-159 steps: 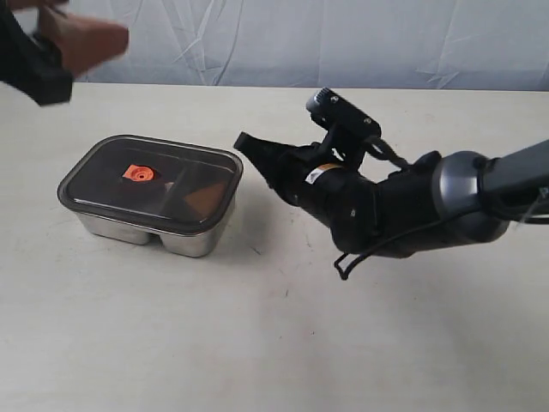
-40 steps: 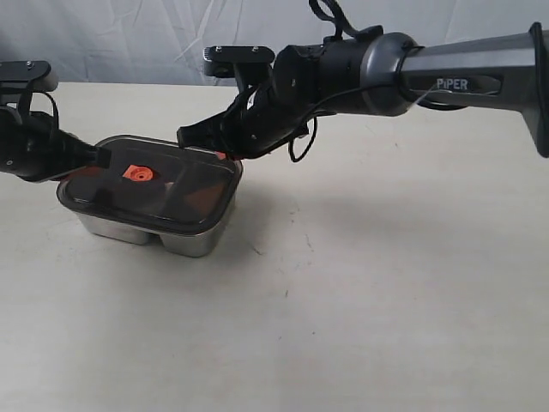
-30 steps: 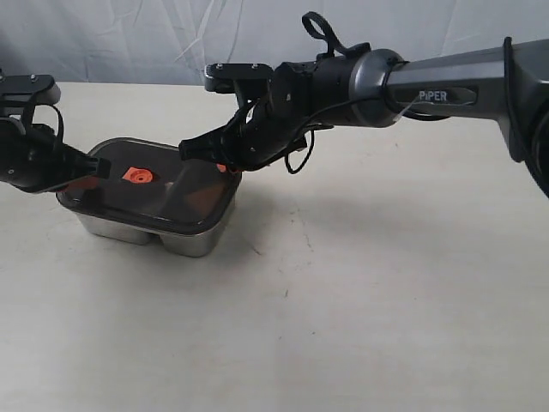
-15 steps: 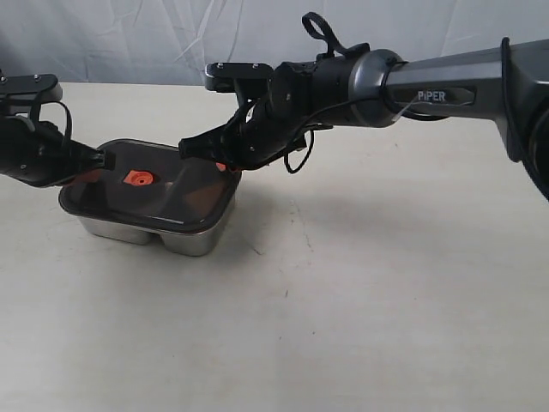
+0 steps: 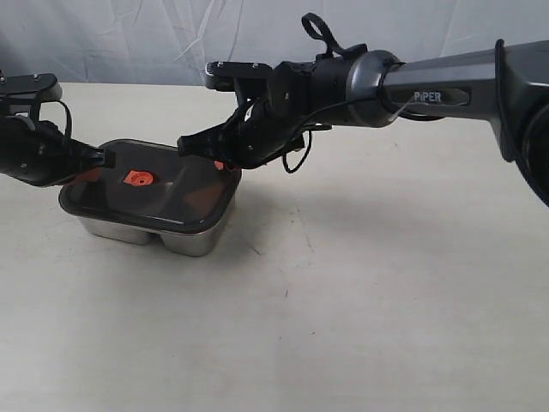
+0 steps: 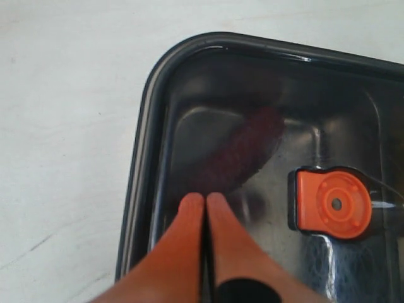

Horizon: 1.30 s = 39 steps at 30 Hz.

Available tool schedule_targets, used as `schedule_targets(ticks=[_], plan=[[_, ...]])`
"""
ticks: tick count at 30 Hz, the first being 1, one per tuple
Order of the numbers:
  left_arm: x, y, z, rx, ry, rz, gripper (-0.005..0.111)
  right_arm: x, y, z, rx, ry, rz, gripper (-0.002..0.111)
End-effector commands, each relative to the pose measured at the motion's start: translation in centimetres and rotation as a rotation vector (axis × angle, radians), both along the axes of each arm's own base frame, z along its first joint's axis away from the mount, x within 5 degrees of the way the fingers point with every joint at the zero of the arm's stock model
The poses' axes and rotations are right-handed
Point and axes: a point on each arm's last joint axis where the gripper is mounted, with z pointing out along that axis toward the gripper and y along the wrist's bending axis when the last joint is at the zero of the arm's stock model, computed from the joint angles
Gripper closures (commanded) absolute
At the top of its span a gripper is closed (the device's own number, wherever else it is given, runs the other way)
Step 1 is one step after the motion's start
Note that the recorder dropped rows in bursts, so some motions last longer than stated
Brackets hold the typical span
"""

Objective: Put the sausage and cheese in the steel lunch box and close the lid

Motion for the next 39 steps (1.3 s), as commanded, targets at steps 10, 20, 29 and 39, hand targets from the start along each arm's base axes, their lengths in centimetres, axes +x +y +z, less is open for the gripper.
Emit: schedule_targets(ticks=[10,20,29,39], plan=[[-1.3,-0.2,-3.0,-0.011,0.145,-0.062,0.107,-5.8,2.1,2.5,-0.122,0.027,0.212,0.109],[-1.3,-0.3,-3.0,-0.014,0.146,-0.062,0.107,-7.3,2.1,-0.5,-0.217,0.093,0.249,0.109],[-1.3,-0.3,-3.0,-0.016,0.147,-0.061,0.107,-7.4,1.9,-2.8,-0.230,0.122,0.223,0.109],[-0.8,-0.4,1.1,-0.037,0.001,-0.046,0.107,-6.8,2.0,0.7,-0.149,0.005,0.192,0.109]])
